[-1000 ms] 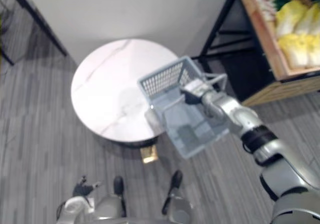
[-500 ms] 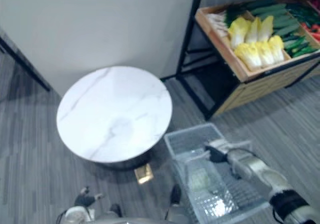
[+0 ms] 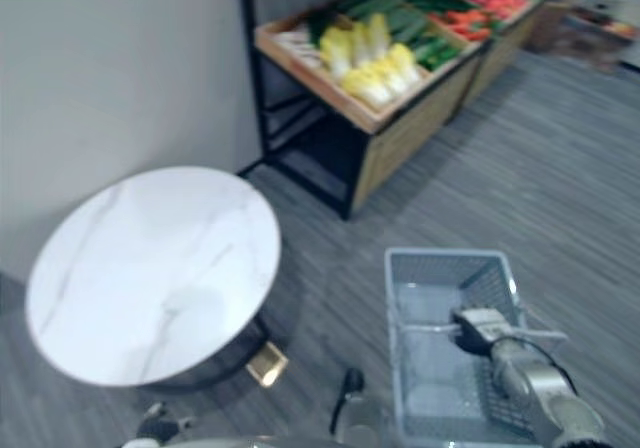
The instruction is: Pick vegetable in the basket
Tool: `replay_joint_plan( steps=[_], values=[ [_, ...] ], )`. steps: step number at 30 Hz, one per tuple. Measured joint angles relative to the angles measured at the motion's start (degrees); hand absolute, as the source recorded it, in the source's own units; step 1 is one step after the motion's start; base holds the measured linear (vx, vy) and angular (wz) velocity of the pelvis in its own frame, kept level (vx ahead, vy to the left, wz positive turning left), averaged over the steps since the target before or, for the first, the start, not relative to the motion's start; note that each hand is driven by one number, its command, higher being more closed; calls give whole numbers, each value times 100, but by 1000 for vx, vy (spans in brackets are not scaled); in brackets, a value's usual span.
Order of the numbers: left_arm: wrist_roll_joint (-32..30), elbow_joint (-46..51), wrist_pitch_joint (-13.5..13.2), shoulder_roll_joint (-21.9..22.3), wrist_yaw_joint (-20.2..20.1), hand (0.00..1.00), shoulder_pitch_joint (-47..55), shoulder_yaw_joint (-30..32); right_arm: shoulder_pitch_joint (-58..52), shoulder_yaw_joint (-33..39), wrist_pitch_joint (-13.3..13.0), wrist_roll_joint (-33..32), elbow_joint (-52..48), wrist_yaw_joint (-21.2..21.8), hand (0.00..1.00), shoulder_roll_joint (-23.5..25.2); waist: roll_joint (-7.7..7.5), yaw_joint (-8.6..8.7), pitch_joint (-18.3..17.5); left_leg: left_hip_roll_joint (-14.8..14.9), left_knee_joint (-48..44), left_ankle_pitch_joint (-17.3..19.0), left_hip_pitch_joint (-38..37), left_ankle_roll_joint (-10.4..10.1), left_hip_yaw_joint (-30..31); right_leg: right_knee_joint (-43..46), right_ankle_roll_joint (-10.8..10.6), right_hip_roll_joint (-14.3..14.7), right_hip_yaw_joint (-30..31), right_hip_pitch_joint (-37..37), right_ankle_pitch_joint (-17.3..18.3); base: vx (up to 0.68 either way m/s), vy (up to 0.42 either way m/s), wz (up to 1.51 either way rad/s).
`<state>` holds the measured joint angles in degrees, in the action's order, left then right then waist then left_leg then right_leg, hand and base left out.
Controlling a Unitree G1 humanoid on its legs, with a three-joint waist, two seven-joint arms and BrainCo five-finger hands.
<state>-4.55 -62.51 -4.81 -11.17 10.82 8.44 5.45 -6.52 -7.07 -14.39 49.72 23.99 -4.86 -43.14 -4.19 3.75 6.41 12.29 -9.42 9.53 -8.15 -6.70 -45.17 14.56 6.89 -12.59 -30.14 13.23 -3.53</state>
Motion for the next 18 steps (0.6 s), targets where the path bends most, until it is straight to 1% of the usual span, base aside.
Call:
replay_joint_plan(
  steps=[1, 2, 3, 4, 5, 6, 7, 8, 9, 10, 11, 12, 13, 14, 15, 16, 17, 18],
  values=[
    [-22, -154, 44, 32, -17, 0, -4, 83, 303, -84, 4, 106, 45, -4, 100, 61, 179, -89, 35, 233, 132, -20, -59, 17, -297, -774, -10, 448, 236, -66, -680, -107, -86, -165],
    [-24, -193, 39, 139, -33, 0, -107, 113, 309, -63, 27, 152, 47, 0, 100, 56, 209, 3, 84, 312, 150, -116, -117, -84, -587, -68, 42, 256, -48, 10, 27, -109, -96, -135],
    [-23, -192, 30, 182, -38, 0, -143, 39, 303, -58, 79, 158, 91, 5, 100, 60, 200, 76, 78, 301, 111, -134, -232, -116, -710, 813, -192, -89, -213, 24, 692, -22, -48, -68],
    [-22, -202, 38, 197, -61, 0, -146, 43, 296, -58, 110, 163, 91, 5, 100, 57, 207, 98, 81, 259, 86, -151, -314, -147, -803, 860, -326, -207, -238, -29, 836, -7, -58, -77],
    [-23, -195, 31, 195, -110, 0, -137, 79, 303, -50, 135, 170, 68, 4, 100, 47, 97, 73, 18, 160, 81, -169, -396, -188, -946, 580, -588, -141, -186, -73, 936, -52, -119, -102],
    [-19, -239, 24, 306, -122, 0, -193, 71, 334, -44, 185, 169, 53, 4, 100, 29, 357, 33, -8, 340, 145, -266, -341, -112, -1133, -202, -619, 369, -113, -191, 736, -57, -131, -106],
    [-19, -237, 18, 362, -125, 0, -193, 54, 346, -44, 200, 169, 53, 4, 100, 27, 477, 30, -20, 401, 222, -366, -333, -43, -1195, -447, -556, 442, -380, -278, 799, -33, -170, -105],
    [-20, -217, -13, 453, -124, 0, -212, 51, 398, -45, 203, 167, 55, 3, 100, 21, 656, 3, -39, 489, 319, -487, -315, -10, -1256, -295, -534, 405, -568, -251, 781, 12, -150, -85],
    [-18, -227, 7, 480, -123, 0, -253, 82, 443, -49, 180, 156, 37, -5, 100, 33, 543, 26, 78, 452, 213, -453, -423, -83, -1229, 64, -416, 333, -390, -140, 879, 8, -142, -76],
    [-18, -254, 8, 511, -128, 0, -256, 80, 436, -61, 177, 156, 38, -3, 100, 49, 577, 56, 68, 505, 202, -518, -436, -117, -1259, 23, -372, 408, -374, -161, 865, -29, -152, -55],
    [-18, -254, 5, 536, -135, 0, -238, 109, 377, -68, 155, 156, -63, -2, 100, 51, 653, 79, 41, 664, 60, -666, -481, -124, -1225, -149, -365, 588, -311, -271, 864, -17, -121, -37],
    [-18, -253, 5, 537, -131, 0, -237, 117, 349, -68, 148, 151, -128, -3, 100, 49, 615, 88, 64, 760, -96, -709, -508, -116, -1230, -205, -390, 663, -252, -312, 889, -5, -172, -54],
    [-18, -235, 3, 527, -126, 0, -244, 128, 322, -68, 130, 149, -232, -3, 100, 48, 628, 69, 57, 1084, -702, -744, -478, -84, -1215, -312, -350, 807, -127, -409, 918, 16, -169, -61],
    [-18, -217, -7, 507, -127, 0, -245, 155, 319, -111, 119, 147, -294, -5, 100, 47, 591, 80, 103, 1515, -1624, -821, -314, 59, -1069, -473, -335, 967, 10, -569, 928, 11, -177, -65],
    [-19, -201, -12, 487, -129, 0, -240, 168, 335, -158, 119, 141, -296, -7, 100, 47, 570, 69, 127, 1644, -2061, -780, -195, 151, -830, -543, -335, 1007, 107, -653, 927, 19, -166, -69],
    [-19, -172, -22, 426, -129, 0, -211, 167, 416, -311, 148, 138, -286, -7, 100, 41, 507, 55, 195, 1627, -2761, -610, 61, 170, -221, -669, -357, 1036, 315, -814, 913, 16, -129, -85],
    [-17, -120, -64, 411, -121, 0, -137, 167, 523, -467, 177, 138, -282, -7, 100, 17, 456, 48, 235, 1342, -3131, -428, 376, 45, 499, -818, -379, 1056, 569, -923, 898, 27, -99, -92],
    [-3, -121, -91, 411, -114, 0, -104, 167, 576, -512, 177, 138, -283, -7, 100, 15, 440, 37, 245, 1121, -3205, -336, 549, 9, 866, -940, -385, 1072, 662, -981, 895, 50, -61, -132]
  ],
)
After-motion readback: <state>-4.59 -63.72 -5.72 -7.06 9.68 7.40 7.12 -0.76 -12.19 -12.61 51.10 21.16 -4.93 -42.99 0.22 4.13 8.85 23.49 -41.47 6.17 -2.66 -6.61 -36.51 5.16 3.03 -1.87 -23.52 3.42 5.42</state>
